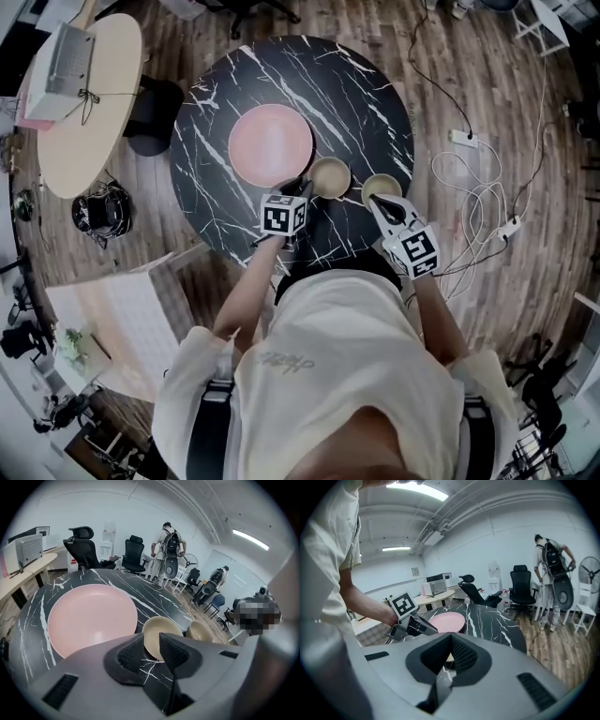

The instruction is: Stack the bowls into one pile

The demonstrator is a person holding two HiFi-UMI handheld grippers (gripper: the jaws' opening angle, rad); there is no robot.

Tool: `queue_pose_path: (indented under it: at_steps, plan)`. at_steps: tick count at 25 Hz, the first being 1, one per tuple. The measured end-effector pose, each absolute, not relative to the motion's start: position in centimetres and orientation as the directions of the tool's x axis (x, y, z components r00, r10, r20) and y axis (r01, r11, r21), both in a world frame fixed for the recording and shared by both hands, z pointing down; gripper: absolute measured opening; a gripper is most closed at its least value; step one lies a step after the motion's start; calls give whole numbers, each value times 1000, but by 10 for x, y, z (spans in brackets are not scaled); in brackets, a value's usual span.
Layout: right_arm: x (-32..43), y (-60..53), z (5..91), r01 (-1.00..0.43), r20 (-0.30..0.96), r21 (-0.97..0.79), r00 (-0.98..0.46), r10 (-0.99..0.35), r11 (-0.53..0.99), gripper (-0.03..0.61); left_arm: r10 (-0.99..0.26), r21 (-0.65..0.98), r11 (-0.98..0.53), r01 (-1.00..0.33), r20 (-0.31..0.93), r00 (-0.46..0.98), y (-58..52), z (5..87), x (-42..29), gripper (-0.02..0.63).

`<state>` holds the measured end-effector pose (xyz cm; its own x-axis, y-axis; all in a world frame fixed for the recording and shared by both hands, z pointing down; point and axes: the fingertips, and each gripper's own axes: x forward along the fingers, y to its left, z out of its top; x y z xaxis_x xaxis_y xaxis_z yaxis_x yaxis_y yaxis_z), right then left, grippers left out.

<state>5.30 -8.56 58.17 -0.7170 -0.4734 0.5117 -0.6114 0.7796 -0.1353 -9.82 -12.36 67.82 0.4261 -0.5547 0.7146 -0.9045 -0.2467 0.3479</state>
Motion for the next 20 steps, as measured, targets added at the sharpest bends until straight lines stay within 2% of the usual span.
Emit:
queue_pose_path:
  at_steps: [20]
  plan:
    - [75, -114, 610, -603, 551, -183, -717, -427, 777, 6, -475, 350, -174, -920, 789, 390, -145, 733, -90, 113]
